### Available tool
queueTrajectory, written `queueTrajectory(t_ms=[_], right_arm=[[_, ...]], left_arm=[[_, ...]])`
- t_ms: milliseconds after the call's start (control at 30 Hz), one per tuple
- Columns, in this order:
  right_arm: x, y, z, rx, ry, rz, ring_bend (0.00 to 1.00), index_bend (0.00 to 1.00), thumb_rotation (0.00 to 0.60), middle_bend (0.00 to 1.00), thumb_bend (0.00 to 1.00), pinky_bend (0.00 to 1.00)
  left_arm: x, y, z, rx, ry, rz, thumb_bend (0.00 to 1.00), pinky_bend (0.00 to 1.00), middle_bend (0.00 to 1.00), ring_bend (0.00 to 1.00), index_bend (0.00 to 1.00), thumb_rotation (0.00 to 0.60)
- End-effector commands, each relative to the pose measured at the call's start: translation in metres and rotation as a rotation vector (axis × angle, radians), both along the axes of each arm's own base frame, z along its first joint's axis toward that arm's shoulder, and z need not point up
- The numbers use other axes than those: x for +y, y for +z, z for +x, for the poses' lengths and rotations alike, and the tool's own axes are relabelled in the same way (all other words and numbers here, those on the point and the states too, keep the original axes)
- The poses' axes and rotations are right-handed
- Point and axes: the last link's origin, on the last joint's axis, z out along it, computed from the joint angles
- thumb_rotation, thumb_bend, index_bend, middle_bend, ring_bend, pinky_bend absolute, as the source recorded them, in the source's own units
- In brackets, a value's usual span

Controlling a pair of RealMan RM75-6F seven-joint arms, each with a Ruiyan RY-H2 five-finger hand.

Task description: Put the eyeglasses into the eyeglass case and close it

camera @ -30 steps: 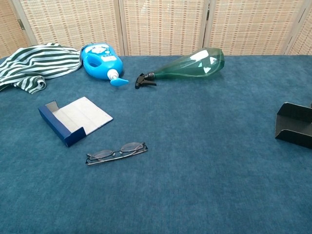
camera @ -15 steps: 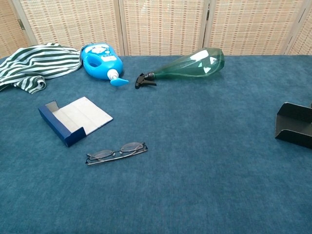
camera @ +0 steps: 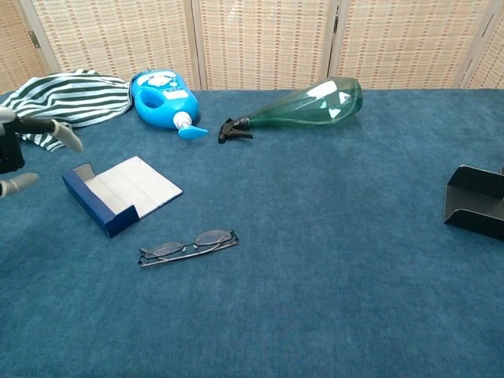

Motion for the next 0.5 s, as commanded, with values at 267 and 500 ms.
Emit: queueTrajectory(t_ms=[267,500], right_arm=[[-0.002,-0.001,-0.005,-0.004,-0.023,0.005,0.15,0.1,0.6,0.2,0.28,0.21],[-0.004,-0.001,-0.01,-0.011,-0.035,0.009,0.15,0.1,0.6,0.2,0.28,0.21]], left_arm=[[0.023,-0.038,0.008,0.082,0.046,-0.082,0.54,1.0,1.0,1.0,0.21,0.6],[0.027,-0.052,0.004,0.174,0.092,-0.115,0.54,1.0,1.0,1.0,0.21,0.6]])
